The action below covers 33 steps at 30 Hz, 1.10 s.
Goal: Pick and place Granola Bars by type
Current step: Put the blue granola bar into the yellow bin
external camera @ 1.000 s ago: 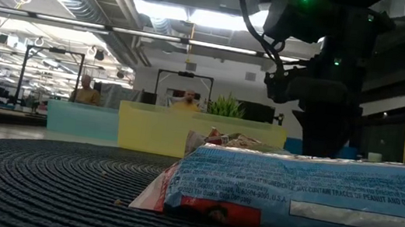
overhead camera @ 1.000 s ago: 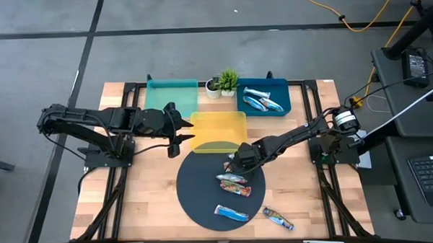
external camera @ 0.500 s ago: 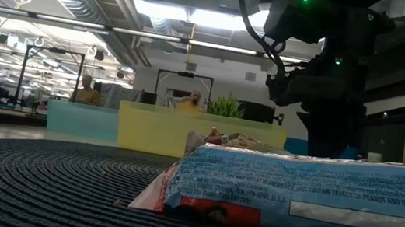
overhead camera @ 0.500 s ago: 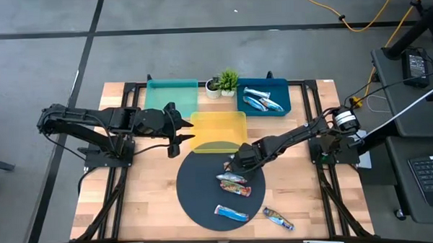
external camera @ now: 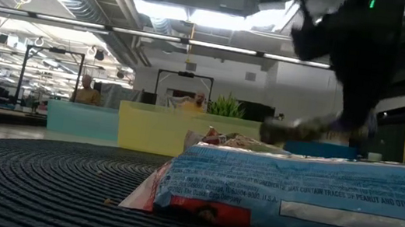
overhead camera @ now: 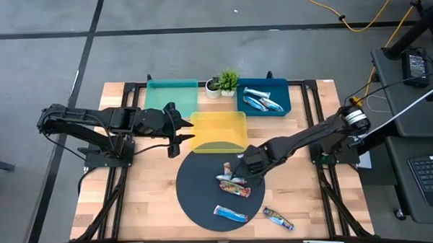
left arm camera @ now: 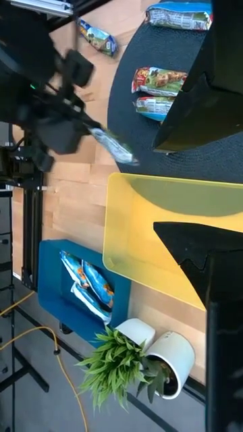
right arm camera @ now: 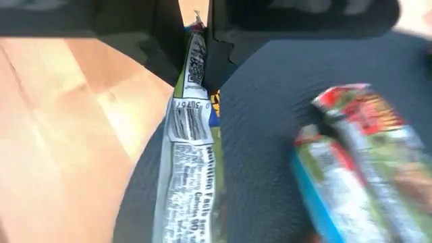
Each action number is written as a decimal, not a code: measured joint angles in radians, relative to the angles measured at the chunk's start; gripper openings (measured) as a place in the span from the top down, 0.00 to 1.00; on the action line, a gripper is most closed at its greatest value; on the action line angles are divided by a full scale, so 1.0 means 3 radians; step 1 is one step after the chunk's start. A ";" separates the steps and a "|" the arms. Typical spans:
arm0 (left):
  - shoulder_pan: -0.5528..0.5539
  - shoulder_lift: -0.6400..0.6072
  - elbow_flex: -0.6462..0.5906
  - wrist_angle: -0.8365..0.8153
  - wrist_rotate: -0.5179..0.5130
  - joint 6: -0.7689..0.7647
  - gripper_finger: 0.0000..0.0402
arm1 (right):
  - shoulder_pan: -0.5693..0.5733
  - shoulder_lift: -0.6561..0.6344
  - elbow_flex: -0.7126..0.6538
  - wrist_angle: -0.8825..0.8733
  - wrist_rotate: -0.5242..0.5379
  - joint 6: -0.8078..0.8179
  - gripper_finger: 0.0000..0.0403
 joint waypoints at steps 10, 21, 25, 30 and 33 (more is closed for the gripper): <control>0.0000 0.0000 0.0000 0.0008 0.0000 -0.0049 0.58 | 0.0133 -0.0519 0.0372 -0.0439 0.0252 0.0213 0.92; 0.0001 0.0000 0.0000 0.0013 -0.0001 -0.0088 0.58 | 0.0065 -0.0617 0.0378 -0.0556 0.0319 0.0140 0.93; 0.0001 0.0000 0.0000 0.0014 -0.0001 -0.0088 0.58 | -0.0164 -0.0616 0.0392 -0.0563 0.0130 -0.0099 0.91; 0.0000 0.0000 0.0000 0.0014 -0.0014 -0.0098 0.58 | -0.0522 -0.0615 0.0625 -0.0553 0.0074 -0.0669 0.93; 0.0000 0.0000 0.0000 0.0014 -0.0038 -0.0142 0.58 | -0.0770 -0.0615 0.0842 -0.0547 0.0076 -0.1025 0.94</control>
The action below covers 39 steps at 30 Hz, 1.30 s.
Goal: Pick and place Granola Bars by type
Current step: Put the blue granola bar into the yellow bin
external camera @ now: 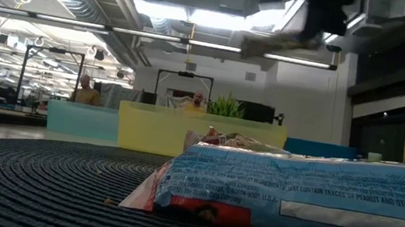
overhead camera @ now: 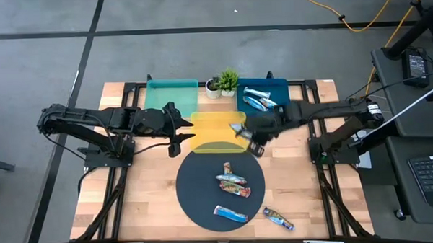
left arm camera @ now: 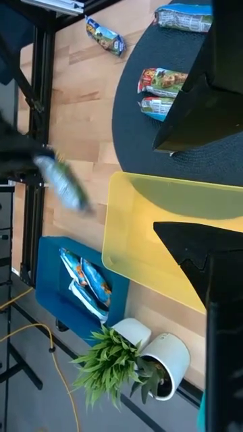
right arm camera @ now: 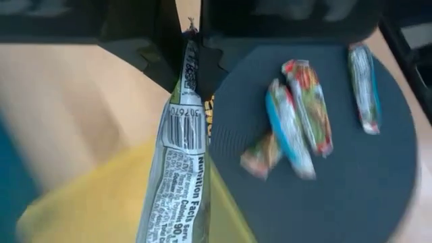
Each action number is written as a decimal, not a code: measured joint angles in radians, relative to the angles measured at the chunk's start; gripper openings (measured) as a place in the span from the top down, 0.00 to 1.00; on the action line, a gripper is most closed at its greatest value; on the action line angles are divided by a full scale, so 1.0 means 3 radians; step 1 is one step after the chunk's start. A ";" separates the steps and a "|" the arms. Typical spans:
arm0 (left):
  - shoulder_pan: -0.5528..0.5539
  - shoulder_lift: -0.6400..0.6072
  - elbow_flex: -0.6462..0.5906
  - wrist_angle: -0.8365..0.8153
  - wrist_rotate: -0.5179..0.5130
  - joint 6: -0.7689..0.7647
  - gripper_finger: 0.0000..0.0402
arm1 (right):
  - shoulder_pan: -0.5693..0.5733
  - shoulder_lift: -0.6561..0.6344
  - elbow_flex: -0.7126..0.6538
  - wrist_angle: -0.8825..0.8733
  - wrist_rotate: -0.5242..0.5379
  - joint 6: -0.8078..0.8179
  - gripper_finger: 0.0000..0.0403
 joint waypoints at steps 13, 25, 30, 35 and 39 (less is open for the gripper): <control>0.0001 0.0000 0.0000 0.0000 -0.0055 -0.0072 0.58 | -0.0564 0.0050 0.0293 0.0001 -0.0102 -0.0743 0.94; 0.0001 0.0001 0.0000 -0.0001 -0.0053 -0.0139 0.58 | -0.0688 0.0746 0.0375 0.0406 -0.0684 -0.1170 0.94; 0.0001 0.0001 0.0000 -0.0001 -0.0053 -0.0157 0.58 | -0.0702 0.1018 0.0699 0.0318 -0.0682 -0.1391 0.92; 0.0000 0.0001 0.0000 -0.0001 -0.0053 -0.0156 0.58 | -0.0701 0.1230 0.0870 0.0314 -0.0616 -0.1623 0.95; 0.0001 0.0001 0.0000 -0.0001 -0.0052 -0.0156 0.58 | -0.0701 0.1383 0.0875 0.0303 -0.0528 -0.1679 0.93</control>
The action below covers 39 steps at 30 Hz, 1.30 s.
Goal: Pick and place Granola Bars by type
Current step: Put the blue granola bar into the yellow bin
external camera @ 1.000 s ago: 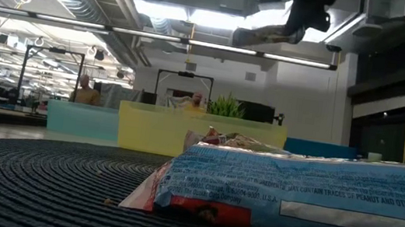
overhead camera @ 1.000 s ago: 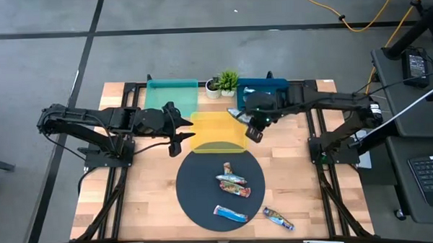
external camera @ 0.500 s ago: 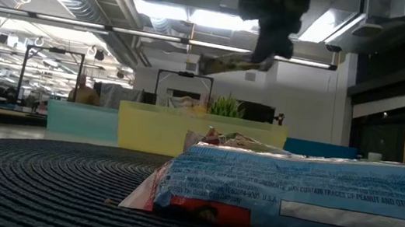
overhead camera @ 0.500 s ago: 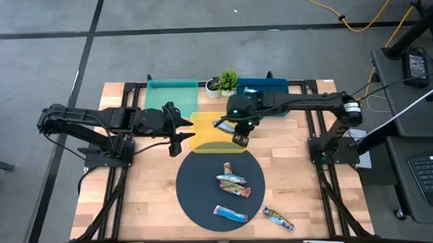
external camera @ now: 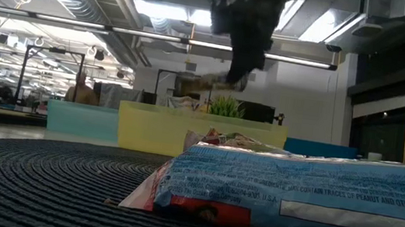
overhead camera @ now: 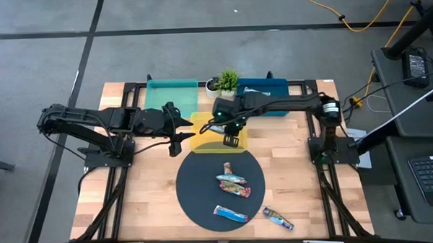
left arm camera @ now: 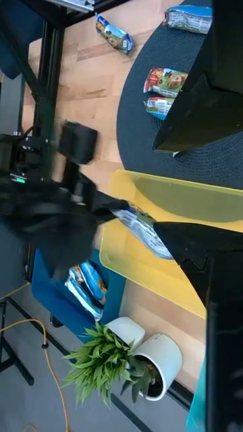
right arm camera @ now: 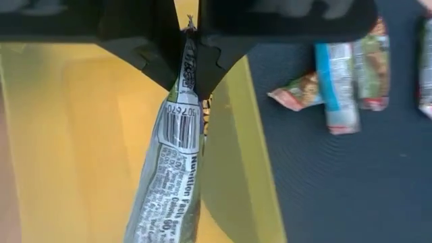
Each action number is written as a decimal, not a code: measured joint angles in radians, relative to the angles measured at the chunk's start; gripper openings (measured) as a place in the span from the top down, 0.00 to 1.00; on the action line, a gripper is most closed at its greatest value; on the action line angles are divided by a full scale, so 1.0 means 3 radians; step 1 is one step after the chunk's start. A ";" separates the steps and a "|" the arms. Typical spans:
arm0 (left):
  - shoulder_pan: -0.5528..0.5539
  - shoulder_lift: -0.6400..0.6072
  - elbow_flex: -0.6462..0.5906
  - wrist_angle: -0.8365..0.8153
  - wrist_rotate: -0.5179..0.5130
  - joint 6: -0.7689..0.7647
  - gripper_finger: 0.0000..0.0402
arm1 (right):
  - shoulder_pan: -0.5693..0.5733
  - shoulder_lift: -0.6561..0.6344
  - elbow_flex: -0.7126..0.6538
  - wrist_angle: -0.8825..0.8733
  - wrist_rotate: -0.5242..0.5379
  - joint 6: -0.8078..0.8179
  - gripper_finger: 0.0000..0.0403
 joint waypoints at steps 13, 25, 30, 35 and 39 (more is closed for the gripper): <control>0.0000 0.0000 0.0000 0.0000 0.0001 0.0004 0.58 | -0.0013 0.0534 -0.0001 0.0285 -0.0016 -0.0321 0.93; 0.0000 0.0000 0.0000 -0.0001 0.0001 0.0008 0.58 | -0.0018 0.0793 -0.0003 0.0462 -0.0028 -0.0425 0.95; 0.0000 0.0000 0.0000 -0.0001 0.0001 0.0008 0.58 | -0.0023 0.0793 -0.0003 0.0535 -0.0028 -0.0418 0.86; 0.0000 0.0000 0.0000 -0.0001 0.0001 0.0008 0.58 | -0.0043 0.0793 -0.0003 0.0588 -0.0027 -0.0417 0.80; -0.0001 0.0000 0.0000 -0.0001 0.0001 0.0008 0.58 | -0.0058 0.0793 -0.0003 0.0610 -0.0026 -0.0416 0.76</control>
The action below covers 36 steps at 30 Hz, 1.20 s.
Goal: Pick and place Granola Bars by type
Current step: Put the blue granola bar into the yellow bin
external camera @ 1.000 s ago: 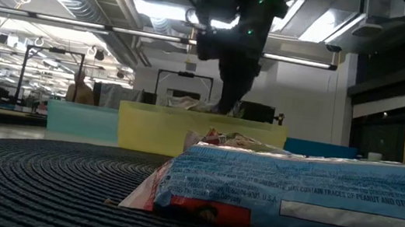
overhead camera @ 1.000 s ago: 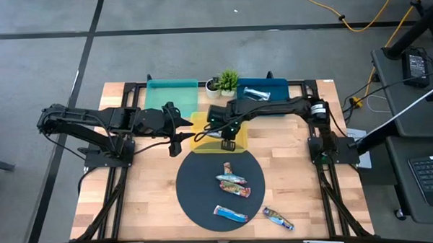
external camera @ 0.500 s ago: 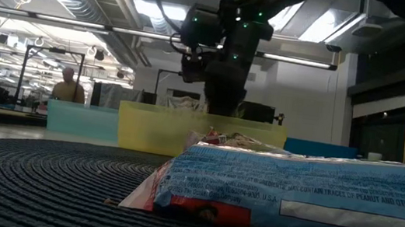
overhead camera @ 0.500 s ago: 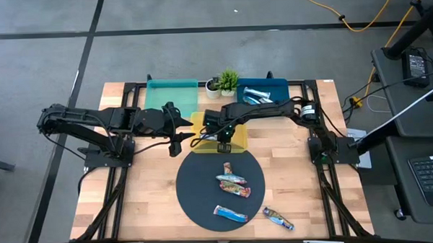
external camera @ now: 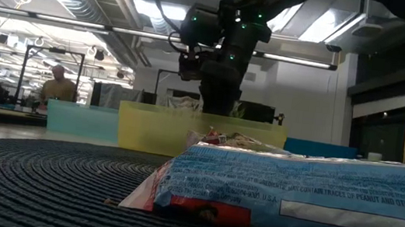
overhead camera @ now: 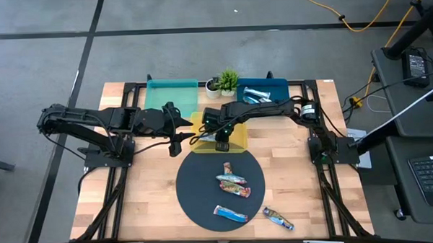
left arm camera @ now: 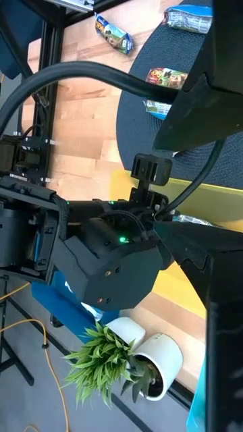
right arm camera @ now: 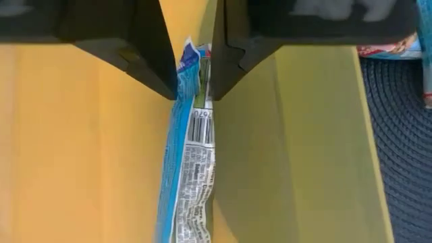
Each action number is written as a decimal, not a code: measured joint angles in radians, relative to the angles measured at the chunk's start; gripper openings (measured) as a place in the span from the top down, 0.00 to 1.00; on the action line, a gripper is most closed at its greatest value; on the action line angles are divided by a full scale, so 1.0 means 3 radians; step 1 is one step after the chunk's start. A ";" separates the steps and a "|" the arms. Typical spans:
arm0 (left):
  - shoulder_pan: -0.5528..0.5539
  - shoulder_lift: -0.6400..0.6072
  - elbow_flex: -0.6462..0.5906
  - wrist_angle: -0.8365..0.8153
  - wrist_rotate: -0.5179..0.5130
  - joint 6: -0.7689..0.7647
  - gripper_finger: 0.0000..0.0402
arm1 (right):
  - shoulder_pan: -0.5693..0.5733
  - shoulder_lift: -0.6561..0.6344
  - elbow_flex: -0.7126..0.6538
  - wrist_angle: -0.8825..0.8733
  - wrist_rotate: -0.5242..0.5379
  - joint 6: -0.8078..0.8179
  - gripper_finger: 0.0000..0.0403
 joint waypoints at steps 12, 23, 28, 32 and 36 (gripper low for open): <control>-0.0001 0.0001 0.0000 -0.0007 0.0025 -0.0011 0.58 | 0.0002 -0.0113 -0.0001 -0.0417 0.0293 0.0224 0.62; -0.0001 0.0001 0.0000 -0.0031 0.0081 -0.0058 0.58 | 0.0087 -0.0898 -0.0001 -0.1183 0.0899 0.0482 0.64; -0.0001 0.0001 0.0000 -0.0045 0.0081 -0.0015 0.58 | 0.0313 -0.1376 -0.0081 -0.1395 0.1029 0.0632 0.64; -0.0001 0.0001 0.0000 -0.0053 0.0081 -0.0008 0.58 | 0.0616 -0.1816 -0.0439 -0.1351 0.1002 0.0812 0.64; -0.0001 0.0001 0.0000 -0.0048 0.0085 -0.0005 0.58 | 0.1005 -0.2282 -0.0929 -0.1311 0.0931 0.1157 0.64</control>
